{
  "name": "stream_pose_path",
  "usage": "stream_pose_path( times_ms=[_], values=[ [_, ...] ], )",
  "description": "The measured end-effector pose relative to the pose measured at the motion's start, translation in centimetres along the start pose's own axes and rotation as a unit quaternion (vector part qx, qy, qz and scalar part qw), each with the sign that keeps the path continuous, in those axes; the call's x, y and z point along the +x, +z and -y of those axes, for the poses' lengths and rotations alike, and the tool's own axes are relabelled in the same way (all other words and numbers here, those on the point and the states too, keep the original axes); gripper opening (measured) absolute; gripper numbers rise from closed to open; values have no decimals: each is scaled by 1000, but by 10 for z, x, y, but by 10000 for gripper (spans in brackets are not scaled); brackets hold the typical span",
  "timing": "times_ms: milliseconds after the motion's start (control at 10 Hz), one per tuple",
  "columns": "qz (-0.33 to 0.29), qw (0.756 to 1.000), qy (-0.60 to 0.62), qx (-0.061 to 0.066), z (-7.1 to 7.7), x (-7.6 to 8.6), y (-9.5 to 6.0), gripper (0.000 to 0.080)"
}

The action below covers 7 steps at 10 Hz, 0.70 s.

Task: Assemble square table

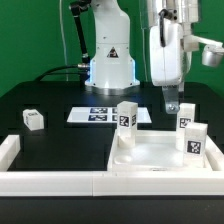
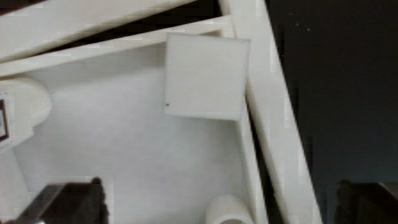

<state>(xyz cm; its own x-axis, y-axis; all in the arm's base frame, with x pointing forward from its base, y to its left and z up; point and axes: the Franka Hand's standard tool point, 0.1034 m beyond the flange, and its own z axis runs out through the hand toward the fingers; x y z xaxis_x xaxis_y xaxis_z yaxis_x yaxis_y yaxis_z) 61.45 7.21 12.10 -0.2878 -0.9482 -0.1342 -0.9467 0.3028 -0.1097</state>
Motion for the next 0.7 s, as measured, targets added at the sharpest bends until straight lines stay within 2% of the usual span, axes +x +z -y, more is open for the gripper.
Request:
stream_pose_path(
  times_ms=[300,400,600,700],
  values=[
    [-1,1000,-15,1,-2,3,1,648],
    [-2,998,-55,9,-10,19,0,648],
    [1,994,-109,5,-40,59,-11,648],
    [-2,982,-190,4,-49,82,-15,648]
  ],
)
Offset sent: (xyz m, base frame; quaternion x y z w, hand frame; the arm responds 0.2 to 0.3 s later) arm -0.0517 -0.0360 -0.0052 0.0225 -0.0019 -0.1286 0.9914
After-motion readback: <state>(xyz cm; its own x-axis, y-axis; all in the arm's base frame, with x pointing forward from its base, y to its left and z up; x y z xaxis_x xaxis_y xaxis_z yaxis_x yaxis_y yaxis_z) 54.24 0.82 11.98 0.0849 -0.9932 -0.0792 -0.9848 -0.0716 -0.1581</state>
